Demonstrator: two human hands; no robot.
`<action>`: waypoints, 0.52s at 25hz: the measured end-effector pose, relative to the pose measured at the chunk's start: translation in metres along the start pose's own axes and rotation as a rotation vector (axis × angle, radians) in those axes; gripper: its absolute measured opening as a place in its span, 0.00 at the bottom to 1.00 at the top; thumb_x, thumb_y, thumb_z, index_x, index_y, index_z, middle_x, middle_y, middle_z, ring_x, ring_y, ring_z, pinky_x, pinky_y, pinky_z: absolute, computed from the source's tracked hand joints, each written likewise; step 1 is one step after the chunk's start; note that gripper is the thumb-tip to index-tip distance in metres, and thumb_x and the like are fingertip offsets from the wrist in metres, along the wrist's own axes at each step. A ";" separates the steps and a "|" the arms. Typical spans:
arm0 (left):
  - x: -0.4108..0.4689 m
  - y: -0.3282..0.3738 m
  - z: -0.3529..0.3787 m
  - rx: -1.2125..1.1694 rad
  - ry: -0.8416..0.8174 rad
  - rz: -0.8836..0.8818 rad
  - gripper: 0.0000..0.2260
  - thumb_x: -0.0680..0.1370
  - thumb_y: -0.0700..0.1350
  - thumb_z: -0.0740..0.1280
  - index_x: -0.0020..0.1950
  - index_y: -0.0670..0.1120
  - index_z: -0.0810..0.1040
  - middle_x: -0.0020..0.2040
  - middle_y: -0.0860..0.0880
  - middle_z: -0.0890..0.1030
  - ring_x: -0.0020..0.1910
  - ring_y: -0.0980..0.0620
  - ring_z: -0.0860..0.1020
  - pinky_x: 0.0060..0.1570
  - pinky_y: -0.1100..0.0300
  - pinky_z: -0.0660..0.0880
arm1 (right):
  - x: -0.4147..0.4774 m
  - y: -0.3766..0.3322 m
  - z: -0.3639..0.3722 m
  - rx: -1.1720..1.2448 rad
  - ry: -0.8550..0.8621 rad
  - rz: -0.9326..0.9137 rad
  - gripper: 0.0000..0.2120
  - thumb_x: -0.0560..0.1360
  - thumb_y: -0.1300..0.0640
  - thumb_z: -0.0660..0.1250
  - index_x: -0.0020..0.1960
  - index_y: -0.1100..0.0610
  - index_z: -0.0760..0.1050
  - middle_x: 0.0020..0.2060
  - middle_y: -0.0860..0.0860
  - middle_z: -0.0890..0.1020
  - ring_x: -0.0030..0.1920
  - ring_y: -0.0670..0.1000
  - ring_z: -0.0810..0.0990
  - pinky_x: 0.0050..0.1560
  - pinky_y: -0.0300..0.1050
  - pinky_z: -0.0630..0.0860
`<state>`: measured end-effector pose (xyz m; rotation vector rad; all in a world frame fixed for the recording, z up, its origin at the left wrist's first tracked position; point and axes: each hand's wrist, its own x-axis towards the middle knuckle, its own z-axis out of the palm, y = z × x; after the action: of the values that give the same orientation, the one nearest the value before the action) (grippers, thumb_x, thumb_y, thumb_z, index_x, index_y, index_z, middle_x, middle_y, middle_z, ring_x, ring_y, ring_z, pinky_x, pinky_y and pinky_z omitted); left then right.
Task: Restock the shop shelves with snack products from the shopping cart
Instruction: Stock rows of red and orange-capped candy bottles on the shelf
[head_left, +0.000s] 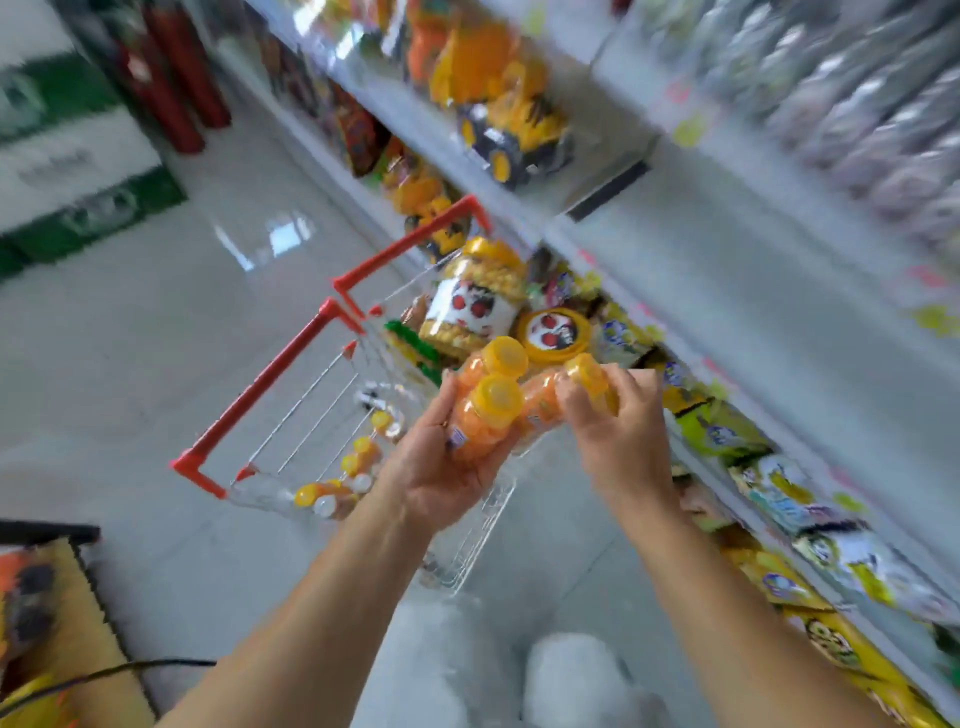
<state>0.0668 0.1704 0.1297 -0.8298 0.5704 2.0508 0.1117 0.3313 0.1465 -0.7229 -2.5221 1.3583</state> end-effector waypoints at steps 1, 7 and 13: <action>-0.005 -0.016 0.021 0.072 -0.045 0.003 0.28 0.75 0.59 0.66 0.69 0.43 0.77 0.61 0.42 0.82 0.53 0.45 0.83 0.37 0.53 0.83 | -0.005 -0.001 -0.026 -0.025 0.064 -0.011 0.27 0.62 0.29 0.58 0.42 0.52 0.75 0.46 0.48 0.69 0.45 0.45 0.73 0.47 0.41 0.67; -0.026 -0.152 0.123 0.212 -0.353 -0.105 0.25 0.81 0.59 0.60 0.61 0.39 0.82 0.59 0.37 0.83 0.51 0.38 0.84 0.47 0.38 0.80 | -0.048 0.021 -0.180 -0.079 0.352 0.042 0.26 0.67 0.30 0.61 0.42 0.54 0.73 0.46 0.51 0.68 0.45 0.57 0.77 0.46 0.50 0.73; -0.023 -0.281 0.171 0.176 -0.482 -0.169 0.22 0.85 0.53 0.55 0.58 0.38 0.81 0.62 0.38 0.81 0.59 0.38 0.81 0.55 0.36 0.76 | -0.100 0.066 -0.316 -0.061 0.327 0.038 0.20 0.75 0.33 0.57 0.38 0.48 0.72 0.41 0.50 0.69 0.46 0.53 0.74 0.49 0.49 0.71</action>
<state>0.2493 0.4237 0.2351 -0.2533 0.3863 1.9191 0.3408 0.5432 0.2771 -0.9254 -2.3079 1.0753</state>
